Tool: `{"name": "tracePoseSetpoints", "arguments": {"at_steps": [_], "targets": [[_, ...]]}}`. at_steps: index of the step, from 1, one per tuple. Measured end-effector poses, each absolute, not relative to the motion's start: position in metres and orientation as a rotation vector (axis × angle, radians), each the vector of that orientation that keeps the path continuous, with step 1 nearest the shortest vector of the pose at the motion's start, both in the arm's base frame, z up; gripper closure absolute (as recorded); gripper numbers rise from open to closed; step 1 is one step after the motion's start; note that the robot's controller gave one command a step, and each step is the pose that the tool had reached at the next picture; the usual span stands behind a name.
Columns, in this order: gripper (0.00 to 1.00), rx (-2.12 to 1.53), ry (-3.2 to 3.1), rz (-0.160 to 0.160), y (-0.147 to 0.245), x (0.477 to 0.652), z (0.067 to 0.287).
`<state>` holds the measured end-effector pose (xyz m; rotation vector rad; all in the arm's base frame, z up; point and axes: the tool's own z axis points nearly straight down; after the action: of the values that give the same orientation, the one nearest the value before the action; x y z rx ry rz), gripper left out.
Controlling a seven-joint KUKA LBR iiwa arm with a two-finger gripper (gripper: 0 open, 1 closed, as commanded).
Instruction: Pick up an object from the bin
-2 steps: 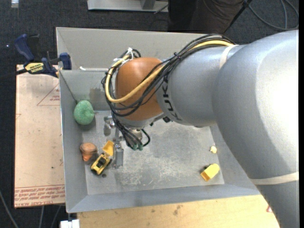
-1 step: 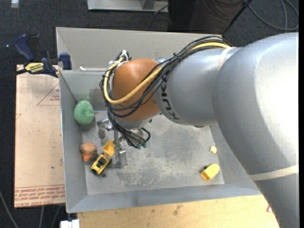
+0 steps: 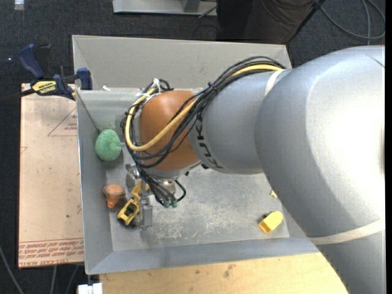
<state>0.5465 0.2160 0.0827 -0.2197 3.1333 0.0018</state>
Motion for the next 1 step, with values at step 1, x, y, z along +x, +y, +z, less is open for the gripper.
{"name": "tracePoseSetpoints", "arguments": {"at_steps": [1], "targets": [[1.00, -0.687, 3.062, 0.002, 0.2251, 0.5594, 0.0704]]}}
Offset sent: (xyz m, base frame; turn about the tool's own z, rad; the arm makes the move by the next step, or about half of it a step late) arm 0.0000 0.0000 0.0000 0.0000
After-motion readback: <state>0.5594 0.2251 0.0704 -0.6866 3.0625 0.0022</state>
